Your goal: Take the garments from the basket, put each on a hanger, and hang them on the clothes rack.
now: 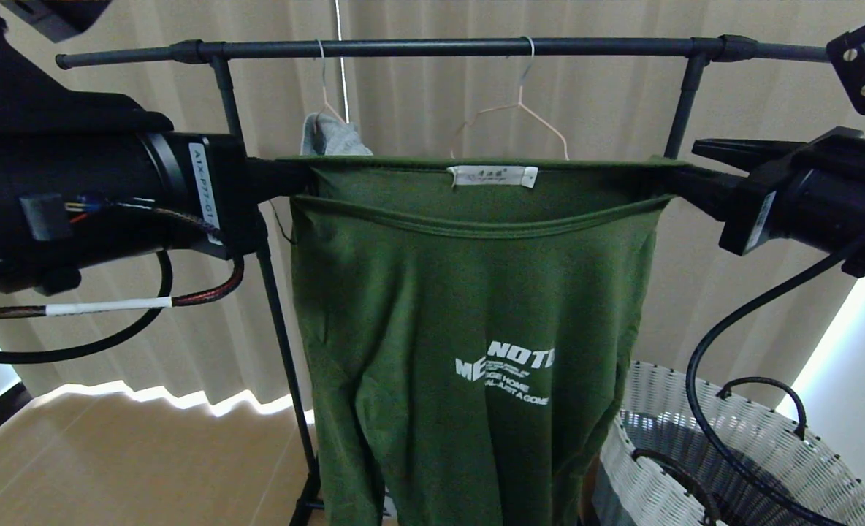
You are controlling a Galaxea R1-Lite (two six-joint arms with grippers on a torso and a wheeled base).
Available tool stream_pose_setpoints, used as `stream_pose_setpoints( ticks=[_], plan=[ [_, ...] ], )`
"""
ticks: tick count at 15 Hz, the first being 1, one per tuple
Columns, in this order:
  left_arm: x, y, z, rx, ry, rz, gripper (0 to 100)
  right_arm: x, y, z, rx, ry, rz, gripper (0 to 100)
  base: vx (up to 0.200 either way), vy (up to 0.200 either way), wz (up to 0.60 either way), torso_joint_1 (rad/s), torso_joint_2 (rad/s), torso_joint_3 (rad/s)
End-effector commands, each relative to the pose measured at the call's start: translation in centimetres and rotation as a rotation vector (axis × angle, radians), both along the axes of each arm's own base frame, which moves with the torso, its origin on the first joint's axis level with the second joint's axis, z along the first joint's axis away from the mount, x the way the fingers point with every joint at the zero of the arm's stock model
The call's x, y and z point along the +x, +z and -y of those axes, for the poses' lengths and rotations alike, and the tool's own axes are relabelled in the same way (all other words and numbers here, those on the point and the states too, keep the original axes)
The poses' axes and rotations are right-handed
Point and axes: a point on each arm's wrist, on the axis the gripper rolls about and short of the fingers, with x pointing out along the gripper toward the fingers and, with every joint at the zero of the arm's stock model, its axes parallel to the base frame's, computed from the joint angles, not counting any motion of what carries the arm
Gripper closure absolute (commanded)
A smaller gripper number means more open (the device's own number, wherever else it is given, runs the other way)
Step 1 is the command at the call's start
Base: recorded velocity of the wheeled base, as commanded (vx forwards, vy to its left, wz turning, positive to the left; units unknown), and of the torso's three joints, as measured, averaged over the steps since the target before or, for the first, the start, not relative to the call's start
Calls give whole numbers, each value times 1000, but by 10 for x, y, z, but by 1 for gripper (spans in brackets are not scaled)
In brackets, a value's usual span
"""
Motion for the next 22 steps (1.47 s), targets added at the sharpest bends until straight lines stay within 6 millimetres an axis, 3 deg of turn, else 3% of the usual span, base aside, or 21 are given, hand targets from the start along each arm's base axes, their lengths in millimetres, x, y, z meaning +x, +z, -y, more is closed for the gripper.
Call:
stream_pose_setpoints(
  ticks=[1,4,9,13,22],
  plan=[
    [-2,0,-2,-2,-1,2,100,0,-2,0,-2,3,-5,0,0,0,0,0,0,0],
    [0,-3,-3,8,19,-6,100,-2,-8,0,-10,10,-23,0,0,0,0,0,0,0],
    [22,-18,-23,84,238,-29,100,-17,-14,-4,-1,130,-38,0,0,0,0,0,0,0],
    [23,-25,-24,94,253,-50,100,-23,-15,-3,32,225,-41,0,0,0,0,0,0,0],
    [28,-38,-38,118,314,-81,100,-23,-25,-3,27,237,-62,0,0,0,0,0,0,0]
  ],
)
